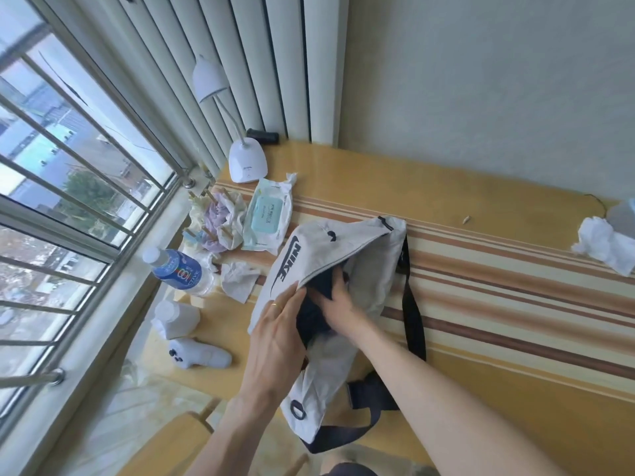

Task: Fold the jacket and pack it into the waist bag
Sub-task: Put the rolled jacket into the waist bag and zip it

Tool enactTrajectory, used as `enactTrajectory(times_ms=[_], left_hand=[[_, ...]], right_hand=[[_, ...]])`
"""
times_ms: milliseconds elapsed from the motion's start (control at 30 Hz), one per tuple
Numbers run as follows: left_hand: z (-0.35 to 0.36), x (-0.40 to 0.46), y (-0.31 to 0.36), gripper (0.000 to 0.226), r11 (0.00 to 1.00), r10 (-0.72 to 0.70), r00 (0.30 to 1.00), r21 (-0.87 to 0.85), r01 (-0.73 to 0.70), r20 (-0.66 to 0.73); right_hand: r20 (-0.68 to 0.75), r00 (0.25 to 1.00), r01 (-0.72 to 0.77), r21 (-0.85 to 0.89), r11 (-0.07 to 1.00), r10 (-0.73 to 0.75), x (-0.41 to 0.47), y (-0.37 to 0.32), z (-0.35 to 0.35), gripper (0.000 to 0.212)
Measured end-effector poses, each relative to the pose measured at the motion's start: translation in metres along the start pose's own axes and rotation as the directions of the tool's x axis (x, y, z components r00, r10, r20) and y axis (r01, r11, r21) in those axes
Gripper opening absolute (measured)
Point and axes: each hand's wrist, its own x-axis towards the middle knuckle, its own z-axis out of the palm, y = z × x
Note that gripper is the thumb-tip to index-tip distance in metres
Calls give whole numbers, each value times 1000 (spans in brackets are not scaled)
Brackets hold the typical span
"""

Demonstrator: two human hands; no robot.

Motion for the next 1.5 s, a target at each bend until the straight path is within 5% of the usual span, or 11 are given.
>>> enactTrajectory(times_ms=[200, 367, 467, 567, 700, 867, 967, 1100, 1167, 1367, 1500], left_hand=[[7, -12, -2, 73, 999, 35, 998, -17, -35, 54], [16, -15, 0, 84, 998, 64, 990, -5, -64, 126], [25, -22, 0, 81, 992, 128, 949, -37, -123, 287], [28, -40, -8, 61, 992, 51, 936, -123, -9, 348], [29, -69, -18, 34, 971, -127, 975, -179, 160, 182], [38, -86, -22, 32, 906, -308, 921, -222, 361, 241], [39, -87, -21, 27, 780, -394, 865, -385, 493, 310], [28, -89, -27, 33, 296, -475, 696, -647, 703, 539], [24, -90, -34, 37, 178, -452, 665, -670, 720, 595], [23, -95, -39, 32, 379, -545, 664, -557, 739, 512], [26, -102, -38, 36, 584, -502, 724, -432, 687, 472]], right_hand=[[145, 989, 104, -765, 636, 12, -10, 25, -17, 81], [60, 991, 106, -900, 422, -119, -34, 12, -32, 75], [67, 982, 120, -944, 307, -179, -52, 14, -45, 40], [77, 986, 126, -920, 370, -146, -70, 23, -55, 24], [218, 895, 390, -808, 442, -390, -98, 28, -36, 20], [364, 863, 493, -758, 428, -350, -110, 35, 6, 35], [364, 860, 494, -773, 398, -358, -106, 42, 21, 42], [396, 847, 514, -779, 359, -354, -103, 44, 22, 17], [438, 817, 554, -777, 300, -375, -104, 47, 18, 10], [444, 851, 514, -816, 265, -281, -107, 63, 22, 49], [387, 902, 422, -885, 199, -191, -102, 63, 31, 22]])
